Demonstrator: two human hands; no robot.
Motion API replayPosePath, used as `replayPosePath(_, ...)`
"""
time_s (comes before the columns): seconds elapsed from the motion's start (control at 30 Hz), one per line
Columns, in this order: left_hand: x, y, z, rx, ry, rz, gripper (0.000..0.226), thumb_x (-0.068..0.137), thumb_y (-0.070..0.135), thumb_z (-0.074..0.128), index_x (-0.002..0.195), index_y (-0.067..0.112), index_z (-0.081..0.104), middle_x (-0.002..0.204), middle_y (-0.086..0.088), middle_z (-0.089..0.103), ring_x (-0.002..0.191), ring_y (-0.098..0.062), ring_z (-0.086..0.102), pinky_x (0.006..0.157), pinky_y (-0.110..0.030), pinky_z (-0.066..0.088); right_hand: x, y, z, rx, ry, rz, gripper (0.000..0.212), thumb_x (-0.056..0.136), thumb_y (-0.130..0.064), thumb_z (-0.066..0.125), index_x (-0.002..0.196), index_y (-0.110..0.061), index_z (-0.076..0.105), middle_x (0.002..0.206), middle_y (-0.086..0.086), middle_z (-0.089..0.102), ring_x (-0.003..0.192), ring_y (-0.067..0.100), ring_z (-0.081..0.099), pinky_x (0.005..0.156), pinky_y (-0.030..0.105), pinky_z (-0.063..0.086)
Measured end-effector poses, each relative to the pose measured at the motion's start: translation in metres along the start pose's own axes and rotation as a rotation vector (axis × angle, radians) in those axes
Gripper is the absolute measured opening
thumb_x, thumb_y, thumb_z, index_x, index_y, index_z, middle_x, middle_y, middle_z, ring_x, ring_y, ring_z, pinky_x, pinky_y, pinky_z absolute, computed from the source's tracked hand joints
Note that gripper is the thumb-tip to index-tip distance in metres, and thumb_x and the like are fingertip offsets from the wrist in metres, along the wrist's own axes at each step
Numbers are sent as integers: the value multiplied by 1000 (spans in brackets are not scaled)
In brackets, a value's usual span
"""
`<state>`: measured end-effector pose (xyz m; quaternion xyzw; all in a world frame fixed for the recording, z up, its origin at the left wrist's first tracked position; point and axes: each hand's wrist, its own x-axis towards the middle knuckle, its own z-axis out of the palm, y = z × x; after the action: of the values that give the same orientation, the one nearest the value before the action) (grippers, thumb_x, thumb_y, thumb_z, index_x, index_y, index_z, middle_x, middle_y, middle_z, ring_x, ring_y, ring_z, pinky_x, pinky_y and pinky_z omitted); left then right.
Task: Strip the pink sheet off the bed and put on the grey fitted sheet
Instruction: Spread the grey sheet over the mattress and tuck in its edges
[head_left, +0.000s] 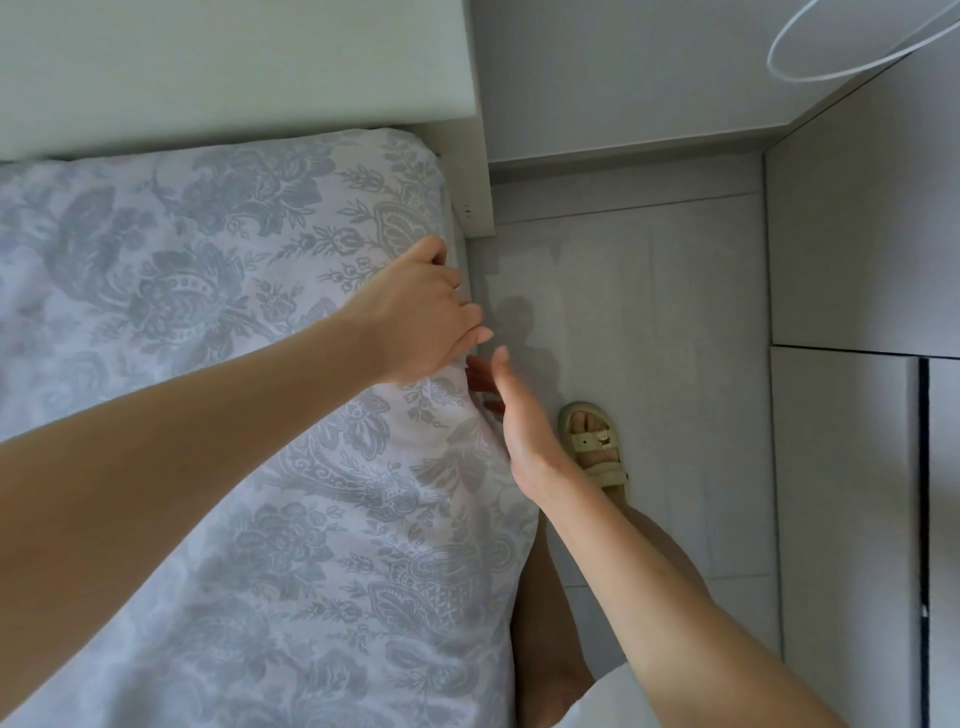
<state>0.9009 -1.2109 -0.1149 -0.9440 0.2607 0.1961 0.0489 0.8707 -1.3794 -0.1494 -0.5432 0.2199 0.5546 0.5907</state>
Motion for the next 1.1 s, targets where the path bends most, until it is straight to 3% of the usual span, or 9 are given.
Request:
replayPosePath(0.17, 12, -1, -10, 48, -184, 0, 65, 97, 41, -2, 90, 22, 60, 75, 3, 65, 80, -19, 58, 100, -35, 25, 7, 1, 8, 20, -16, 53, 57, 98, -56, 24, 117, -22, 65, 94, -6, 71, 97, 11, 65, 99, 34, 46)
replayPosePath(0.27, 36, -2, -20, 97, -407, -11, 54, 101, 41, 7, 107, 24, 58, 88, 1, 67, 98, -20, 60, 111, -40, 23, 14, 1, 0, 56, -16, 138, 72, 91, -69, 23, 124, -18, 63, 114, 4, 69, 107, 20, 62, 97, 39, 47)
replayPosePath(0.37, 64, -4, -27, 63, -612, -55, 45, 105, 32, 9, 135, 29, 42, 119, -1, 61, 118, -23, 54, 107, -40, 34, 16, 0, -9, 155, -30, 196, 78, 90, -71, 20, 124, -14, 61, 120, 8, 66, 108, 23, 61, 86, 33, 49)
replayPosePath(0.5, 79, -6, -20, 45, -725, -164, 44, 105, 28, 12, 145, 30, 29, 142, -2, 45, 128, -27, 46, 99, -39, 41, 14, 6, -14, 339, -49, 194, 81, 90, -71, 20, 125, -9, 59, 122, 10, 65, 112, 24, 60, 100, 39, 45)
replayPosePath(0.6, 81, -3, -12, 146, -798, -84, 43, 103, 24, 20, 142, 36, 32, 138, 1, 49, 124, -26, 47, 107, -45, 31, 13, 7, -15, 478, -21, 151, 65, 93, -64, 26, 112, -10, 58, 113, 13, 65, 94, 24, 64, 82, 36, 50)
replayPosePath(0.8, 71, 13, -11, 334, -823, 49, 44, 101, 30, 24, 145, 36, 26, 125, 5, 56, 117, -25, 49, 108, -46, 20, 3, 20, 0, 566, 8, 10, 43, 97, -50, 35, 101, -15, 59, 107, 6, 65, 99, 23, 62, 86, 35, 51)
replayPosePath(0.9, 67, 11, -19, 326, -775, 46, 45, 103, 28, 22, 147, 32, 23, 120, 4, 58, 113, -24, 51, 106, -42, 22, 3, 19, 10, 471, -83, 1, 60, 86, -61, 37, 113, -13, 61, 111, 6, 67, 113, 23, 59, 99, 37, 46)
replayPosePath(1.0, 68, 6, -23, 328, -739, 42, 39, 103, 30, 25, 141, 28, 36, 127, 3, 55, 117, -24, 49, 105, -44, 25, 16, -1, 19, 342, -184, 59, 72, 85, -72, 30, 122, -17, 58, 113, 5, 67, 110, 21, 62, 92, 33, 50)
replayPosePath(1.1, 74, -3, -21, 174, -669, -35, 32, 103, 29, 26, 123, 21, 49, 123, -1, 58, 114, -24, 53, 103, -45, 34, 34, -5, 20, 287, -231, 166, 83, 86, -77, 18, 138, -19, 47, 135, 8, 55, 123, 21, 53, 102, 35, 43)
